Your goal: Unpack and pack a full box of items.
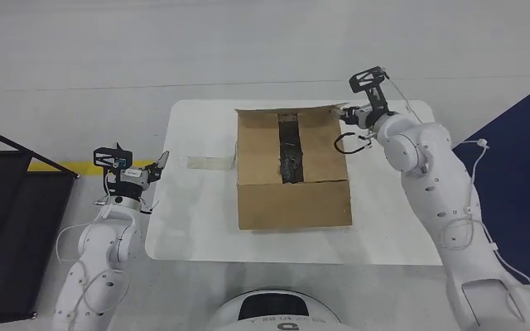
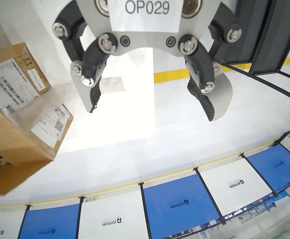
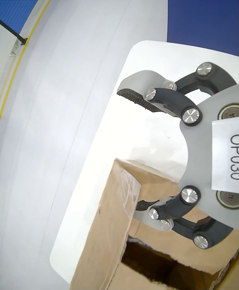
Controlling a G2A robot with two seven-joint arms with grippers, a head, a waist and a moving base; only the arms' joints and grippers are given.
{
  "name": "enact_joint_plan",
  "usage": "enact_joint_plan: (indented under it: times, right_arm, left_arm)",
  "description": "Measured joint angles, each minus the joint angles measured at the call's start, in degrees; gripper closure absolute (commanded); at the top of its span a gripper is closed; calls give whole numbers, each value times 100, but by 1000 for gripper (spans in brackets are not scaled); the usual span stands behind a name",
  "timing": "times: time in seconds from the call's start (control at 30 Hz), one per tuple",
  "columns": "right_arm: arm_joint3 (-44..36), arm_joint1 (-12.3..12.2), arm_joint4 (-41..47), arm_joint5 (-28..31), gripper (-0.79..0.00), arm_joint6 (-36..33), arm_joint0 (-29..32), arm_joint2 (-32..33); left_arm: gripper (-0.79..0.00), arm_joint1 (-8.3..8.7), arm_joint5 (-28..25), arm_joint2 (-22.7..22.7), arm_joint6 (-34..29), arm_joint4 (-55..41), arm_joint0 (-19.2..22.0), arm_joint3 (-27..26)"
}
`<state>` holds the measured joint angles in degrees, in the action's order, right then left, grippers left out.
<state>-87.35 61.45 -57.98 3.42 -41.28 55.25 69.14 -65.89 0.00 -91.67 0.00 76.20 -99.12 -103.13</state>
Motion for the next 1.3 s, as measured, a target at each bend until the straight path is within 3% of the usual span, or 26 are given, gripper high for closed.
enact_joint_plan:
  times: [0.13, 0.27, 0.43, 0.57, 0.73, 0.87, 0.97, 1.03, 1.13, 1.3]
  right_arm:
    - [1098, 222, 88, -496, -785, -560, -1124, -558]
    - [2709, 613, 168, -721, -785, -1407, -2343, -1516]
    - [3991, 1012, 97, -659, -785, -1841, -3100, -2326]
    - [4455, 1208, 243, -800, -785, -1429, -3440, -2423]
    - [3822, 1000, 556, -373, -785, -610, -3237, -1808]
    - [2074, 479, 400, 257, -785, -175, -2019, -647]
    - [914, 391, 303, 294, -785, -97, -1122, -209]
    - [909, 402, 313, 285, -785, -108, -1197, -371]
    - [1541, 401, 314, 284, -785, -108, -1660, -399]
    - [1578, 404, 318, 288, -785, -107, -1656, -396]
  left_arm:
    - [-785, 0, 0, 0, 0, 0, 0, 0]
    - [-785, 0, 0, 0, 0, 0, 0, 0]
    - [-785, 0, 0, 0, 0, 0, 0, 0]
    - [-785, 0, 0, 0, 0, 0, 0, 0]
    - [-785, 0, 0, 0, 0, 0, 0, 0]
    - [-785, 0, 0, 0, 0, 0, 0, 0]
    - [-785, 0, 0, 0, 0, 0, 0, 0]
    - [-785, 0, 0, 0, 0, 0, 0, 0]
    - [-785, 0, 0, 0, 0, 0, 0, 0]
    - [-785, 0, 0, 0, 0, 0, 0, 0]
